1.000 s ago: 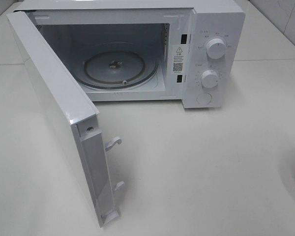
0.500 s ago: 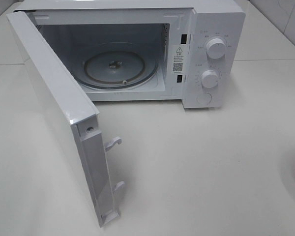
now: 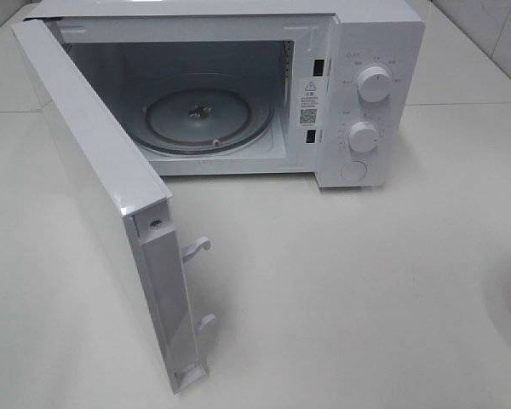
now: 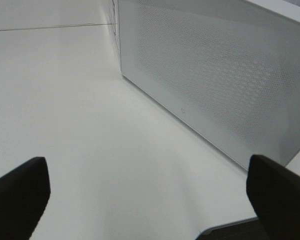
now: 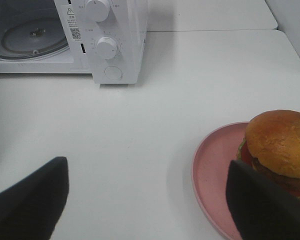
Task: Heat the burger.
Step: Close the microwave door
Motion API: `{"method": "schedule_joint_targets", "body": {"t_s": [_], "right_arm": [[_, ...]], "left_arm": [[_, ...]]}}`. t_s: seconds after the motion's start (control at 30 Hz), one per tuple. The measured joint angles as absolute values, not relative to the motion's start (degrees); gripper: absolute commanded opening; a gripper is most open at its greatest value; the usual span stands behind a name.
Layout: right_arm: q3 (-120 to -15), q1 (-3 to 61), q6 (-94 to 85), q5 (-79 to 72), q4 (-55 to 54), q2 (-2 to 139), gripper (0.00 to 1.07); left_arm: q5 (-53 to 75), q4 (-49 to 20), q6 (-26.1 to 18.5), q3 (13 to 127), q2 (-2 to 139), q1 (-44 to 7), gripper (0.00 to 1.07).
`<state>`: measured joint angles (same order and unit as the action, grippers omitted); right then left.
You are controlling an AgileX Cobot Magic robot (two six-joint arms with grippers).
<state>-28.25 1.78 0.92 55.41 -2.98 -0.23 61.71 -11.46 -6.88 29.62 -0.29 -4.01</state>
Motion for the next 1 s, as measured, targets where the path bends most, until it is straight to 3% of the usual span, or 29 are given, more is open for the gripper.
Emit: {"method": "schedule_joint_targets", "body": {"t_s": [0.57, 0.63, 0.73, 0.8, 0.83, 0.9, 1.0], "right_arm": [[-28.2, 1.8, 0.9, 55.4, -3.0, -0.2, 0.76], [-28.2, 1.8, 0.9, 55.4, -3.0, -0.2, 0.76], [-28.2, 1.8, 0.9, 55.4, -3.0, -0.2, 0.76], [-28.2, 1.8, 0.9, 55.4, -3.0, -0.2, 0.76], [-28.2, 1.8, 0.9, 55.4, -3.0, -0.2, 0.76], [-28.2, 1.8, 0.9, 55.4, -3.0, -0.2, 0.76], [-28.2, 1.8, 0.9, 55.4, -3.0, -0.2, 0.76]], "left_arm": [[60.3, -12.1, -6.9, 30.2, -0.3, -4.0, 0.99], [55.8, -12.1, -6.9, 30.7, -0.3, -4.0, 0.91], [54.0, -11.9, -6.9, 30.7, -0.3, -4.0, 0.88], [49.1, -11.2, -6.9, 30.7, 0.4, -4.0, 0.76], [49.1, -11.2, -6.9, 30.7, 0.4, -4.0, 0.76], [42.6, -10.8, -6.9, 29.8, 3.2, -4.0, 0.59], [41.0, -10.8, -6.9, 29.5, 4.2, -4.0, 0.54]]}}
